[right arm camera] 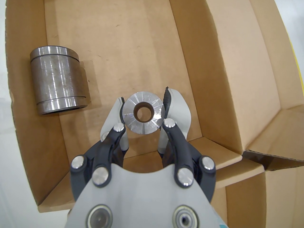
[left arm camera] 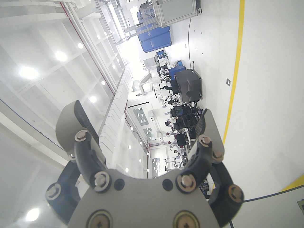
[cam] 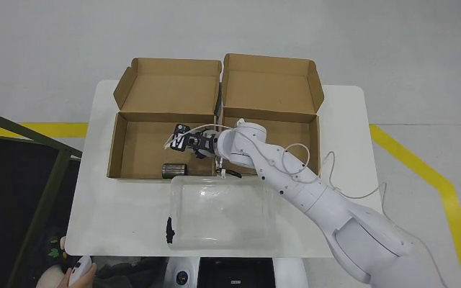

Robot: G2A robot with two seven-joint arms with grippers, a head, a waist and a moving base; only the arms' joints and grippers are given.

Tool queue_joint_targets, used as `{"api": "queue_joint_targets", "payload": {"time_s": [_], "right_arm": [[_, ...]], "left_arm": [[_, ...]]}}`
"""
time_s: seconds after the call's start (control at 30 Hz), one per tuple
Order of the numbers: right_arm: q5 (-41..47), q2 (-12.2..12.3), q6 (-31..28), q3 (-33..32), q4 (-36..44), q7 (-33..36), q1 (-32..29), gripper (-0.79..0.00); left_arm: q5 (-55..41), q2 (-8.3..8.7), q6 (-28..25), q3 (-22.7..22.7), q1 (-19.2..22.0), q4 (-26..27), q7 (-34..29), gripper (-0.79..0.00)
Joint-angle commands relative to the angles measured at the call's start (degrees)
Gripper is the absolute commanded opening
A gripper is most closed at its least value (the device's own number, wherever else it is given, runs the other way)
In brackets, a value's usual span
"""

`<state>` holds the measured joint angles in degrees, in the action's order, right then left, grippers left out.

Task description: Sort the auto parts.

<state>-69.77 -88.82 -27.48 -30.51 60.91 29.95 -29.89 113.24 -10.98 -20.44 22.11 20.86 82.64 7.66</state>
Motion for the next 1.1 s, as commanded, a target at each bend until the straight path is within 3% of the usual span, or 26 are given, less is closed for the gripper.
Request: {"api": "queue_joint_targets", "payload": {"time_s": [0.0,0.33,0.5,0.8,0.9,1.07], "right_arm": [[-0.1,-0.3,0.0,0.1,-0.7,-0.1,0.1,-0.566],[-0.7,-1.4,-0.8,-0.4,-3.2,-0.5,0.6,-0.428],[-1.0,-1.4,-1.7,-1.3,-0.9,-0.9,0.4,-0.419],[-2.7,0.2,-3.8,-5.0,11.0,0.6,-2.9,-0.413],[-3.2,1.3,-4.7,-7.1,16.5,1.1,-5.4,-0.357],[-4.8,3.5,-6.4,-11.3,26.2,2.1,-11.7,-0.329]], "left_arm": [[0.0,0.00,0.0,0.0,0.0,0.0,0.0,0.000],[0.0,0.00,0.0,0.0,0.0,0.0,0.0,0.000],[0.0,0.00,0.0,0.0,0.0,0.0,0.0,0.000],[0.0,0.00,0.0,0.0,0.0,0.0,0.0,0.000],[0.0,0.00,0.0,0.0,0.0,0.0,0.0,0.000],[0.0,0.00,0.0,0.0,0.0,0.0,0.0,0.000]]}}
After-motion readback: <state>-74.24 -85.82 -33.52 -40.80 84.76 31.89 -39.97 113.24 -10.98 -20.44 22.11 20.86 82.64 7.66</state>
